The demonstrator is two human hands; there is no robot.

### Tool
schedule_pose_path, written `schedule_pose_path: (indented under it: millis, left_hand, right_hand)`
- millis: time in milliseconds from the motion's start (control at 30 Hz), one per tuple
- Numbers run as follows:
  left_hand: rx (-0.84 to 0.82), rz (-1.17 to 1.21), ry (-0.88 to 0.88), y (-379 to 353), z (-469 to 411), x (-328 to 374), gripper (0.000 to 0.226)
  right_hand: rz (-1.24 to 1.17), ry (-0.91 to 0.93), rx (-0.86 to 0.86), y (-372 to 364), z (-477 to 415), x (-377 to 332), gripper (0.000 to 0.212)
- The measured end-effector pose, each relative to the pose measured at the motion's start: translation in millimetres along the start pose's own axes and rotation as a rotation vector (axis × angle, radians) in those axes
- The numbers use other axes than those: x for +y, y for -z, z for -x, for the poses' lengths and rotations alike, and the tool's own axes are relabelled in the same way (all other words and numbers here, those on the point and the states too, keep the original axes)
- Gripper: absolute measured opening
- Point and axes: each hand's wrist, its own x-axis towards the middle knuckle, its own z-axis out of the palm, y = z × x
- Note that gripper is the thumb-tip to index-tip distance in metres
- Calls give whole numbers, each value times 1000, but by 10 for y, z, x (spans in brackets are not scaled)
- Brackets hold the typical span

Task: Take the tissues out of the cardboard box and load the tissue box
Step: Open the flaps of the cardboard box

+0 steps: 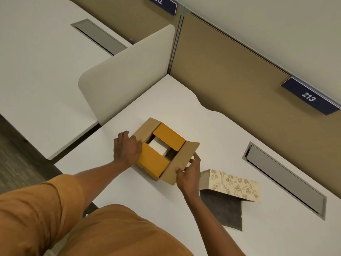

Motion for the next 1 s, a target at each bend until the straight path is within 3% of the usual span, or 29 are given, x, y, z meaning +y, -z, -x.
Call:
schedule_pose_path:
  millis: [167, 333, 533, 667, 800, 1000]
  left_hand:
    - [-139, -152, 7, 8, -40, 187, 92]
    - [-192, -219, 61, 23, -8, 355, 112]
    - [-251, -80, 192, 13, -36, 477, 99]
    - [-268, -10, 160, 142, -51, 501, 85]
    - [-286, 11, 97, 244, -4, 487, 63]
    - [-368, -11, 42, 334, 75, 371, 48]
  right_hand:
    - [117, -81, -1, 61, -38, 125, 98]
    - [329, -59, -79, 51, -33, 157, 80]
    - [651, 264, -52, 0, -31, 145, 52]
    - [734, 411, -1, -64, -207, 164, 35]
    - [761, 440, -70, -84, -352, 69, 35]
    - [770, 438, -131, -109, -404, -56, 46]
